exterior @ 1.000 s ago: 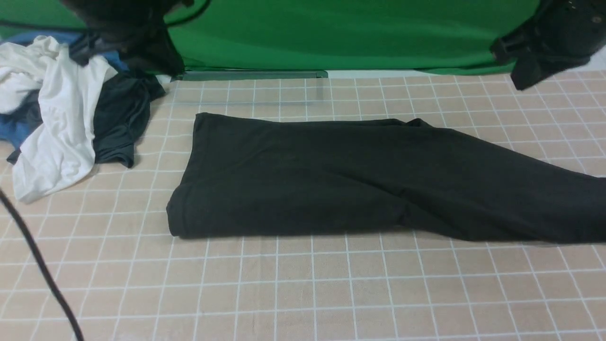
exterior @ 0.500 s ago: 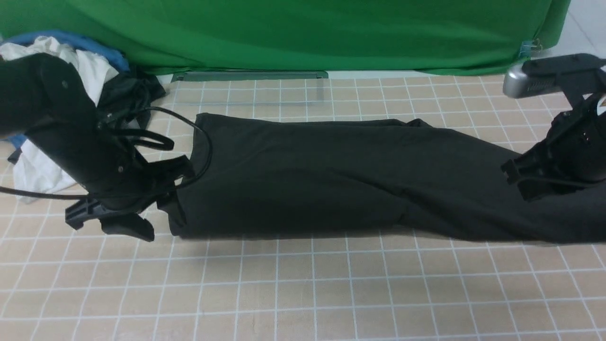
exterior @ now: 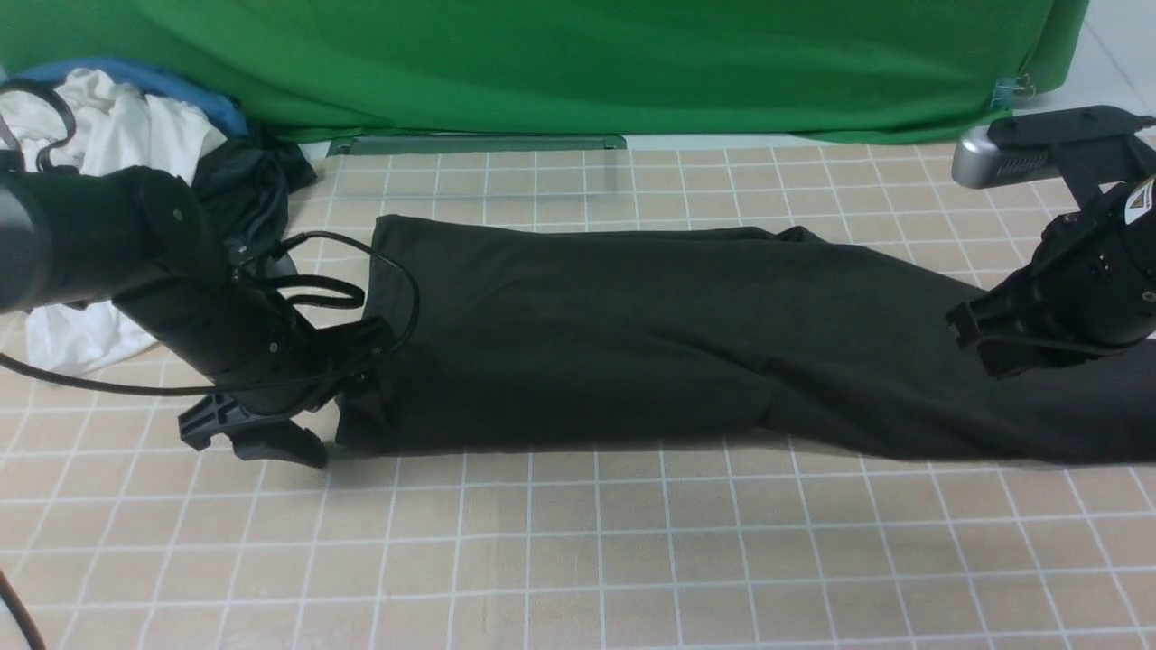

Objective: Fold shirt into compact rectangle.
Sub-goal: 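Pull the folded dark garment lengthwise by its ends to straighten it flat on the table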

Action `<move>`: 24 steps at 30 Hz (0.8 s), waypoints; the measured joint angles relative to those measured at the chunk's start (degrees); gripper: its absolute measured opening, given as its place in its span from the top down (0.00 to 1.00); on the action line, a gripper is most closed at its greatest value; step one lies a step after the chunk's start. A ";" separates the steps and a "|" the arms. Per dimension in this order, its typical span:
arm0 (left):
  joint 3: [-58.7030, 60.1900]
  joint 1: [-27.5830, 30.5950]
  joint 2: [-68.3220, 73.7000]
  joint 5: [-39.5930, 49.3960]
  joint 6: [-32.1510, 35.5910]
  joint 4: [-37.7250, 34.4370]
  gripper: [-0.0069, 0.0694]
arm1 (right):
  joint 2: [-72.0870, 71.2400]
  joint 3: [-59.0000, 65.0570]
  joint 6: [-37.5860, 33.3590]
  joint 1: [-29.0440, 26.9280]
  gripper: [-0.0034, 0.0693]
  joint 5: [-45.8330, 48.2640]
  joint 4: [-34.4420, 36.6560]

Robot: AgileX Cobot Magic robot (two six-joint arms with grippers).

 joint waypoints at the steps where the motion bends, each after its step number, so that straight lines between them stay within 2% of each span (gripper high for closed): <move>1: 0.00 0.00 0.06 -0.21 0.44 -1.03 0.42 | 0.00 0.00 0.00 0.00 0.92 0.00 0.00; 2: 0.00 0.00 0.08 -0.27 0.88 -1.55 0.46 | 0.00 0.00 0.00 0.00 0.92 0.00 0.00; 6: -0.18 0.00 0.13 0.27 2.81 -2.90 0.75 | 0.00 0.00 0.00 0.00 0.92 1.06 0.00; 8: -0.25 0.00 -0.30 1.10 3.89 -2.56 0.82 | -0.06 0.00 -0.34 0.00 0.92 2.91 -0.26; 10: -0.25 0.00 -1.50 3.23 3.67 0.46 0.82 | -0.61 0.00 -1.13 0.00 0.92 6.50 -1.23; 14: -0.05 0.00 -6.54 8.95 -0.91 9.05 0.82 | -2.50 0.00 -2.08 0.00 0.92 13.93 -5.08; 17: 0.02 0.00 -9.93 10.99 -2.60 13.26 0.82 | -3.16 0.00 -1.59 -0.80 0.92 16.16 -7.72; 24: 2.15 0.00 -11.63 13.93 -3.25 15.11 0.82 | -2.97 0.33 0.73 -10.13 0.92 13.40 -8.96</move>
